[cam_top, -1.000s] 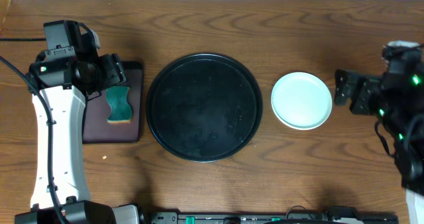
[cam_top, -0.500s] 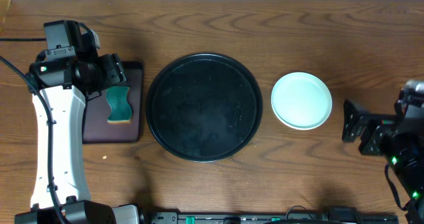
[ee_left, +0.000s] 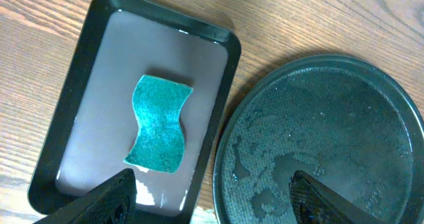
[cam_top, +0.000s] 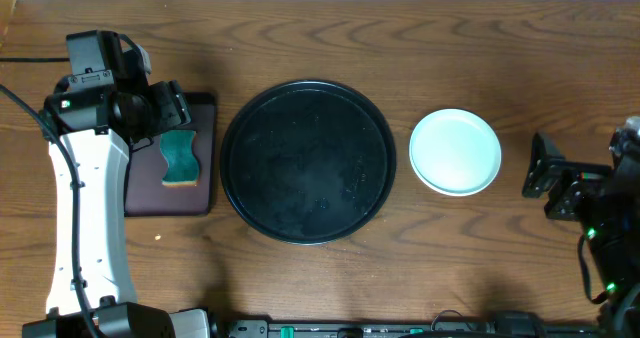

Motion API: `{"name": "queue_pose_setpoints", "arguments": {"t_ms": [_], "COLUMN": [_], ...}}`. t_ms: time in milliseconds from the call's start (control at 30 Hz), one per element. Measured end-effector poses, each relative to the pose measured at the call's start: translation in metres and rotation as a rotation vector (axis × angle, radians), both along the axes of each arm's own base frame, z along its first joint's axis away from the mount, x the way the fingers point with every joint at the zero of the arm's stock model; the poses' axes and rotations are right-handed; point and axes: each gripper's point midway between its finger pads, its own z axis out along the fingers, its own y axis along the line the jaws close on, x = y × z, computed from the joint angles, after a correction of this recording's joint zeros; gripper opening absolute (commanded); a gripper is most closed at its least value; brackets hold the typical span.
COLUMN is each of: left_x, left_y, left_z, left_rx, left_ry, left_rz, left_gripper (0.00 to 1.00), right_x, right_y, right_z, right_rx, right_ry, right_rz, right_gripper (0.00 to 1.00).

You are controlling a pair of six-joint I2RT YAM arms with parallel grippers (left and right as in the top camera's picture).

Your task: Clean dirty plates on tray and stack at the side

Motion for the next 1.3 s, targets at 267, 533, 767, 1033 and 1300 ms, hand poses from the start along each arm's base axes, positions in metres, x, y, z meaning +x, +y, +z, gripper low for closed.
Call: {"name": "queue_pose_setpoints", "arguments": {"t_ms": [267, 533, 767, 1033, 1300], "left_x": [0.000, 0.000, 0.000, 0.000, 0.000], "left_y": [0.000, 0.000, 0.000, 0.000, 0.000], "left_z": [0.000, 0.000, 0.000, 0.000, 0.000], "left_rx": [-0.001, -0.002, -0.001, -0.001, -0.001], "left_ry": [-0.001, -0.001, -0.001, -0.001, 0.000], "left_rz": [-0.001, -0.001, -0.001, -0.002, -0.002], "left_gripper": [0.74, 0.75, 0.74, 0.74, 0.75], "right_x": [-0.012, -0.004, 0.011, 0.013, 0.012], "right_y": [0.001, 0.004, 0.006, 0.014, 0.015], "right_z": [-0.060, -0.143, -0.184, -0.211, -0.223], "right_rx": [-0.005, 0.009, 0.081, 0.089, 0.077], "right_ry": [-0.204, -0.268, -0.312, -0.267, -0.221], "right_rz": [0.005, 0.023, 0.020, 0.049, 0.054], "right_gripper": [0.99, 0.99, 0.99, 0.99, 0.99]}}
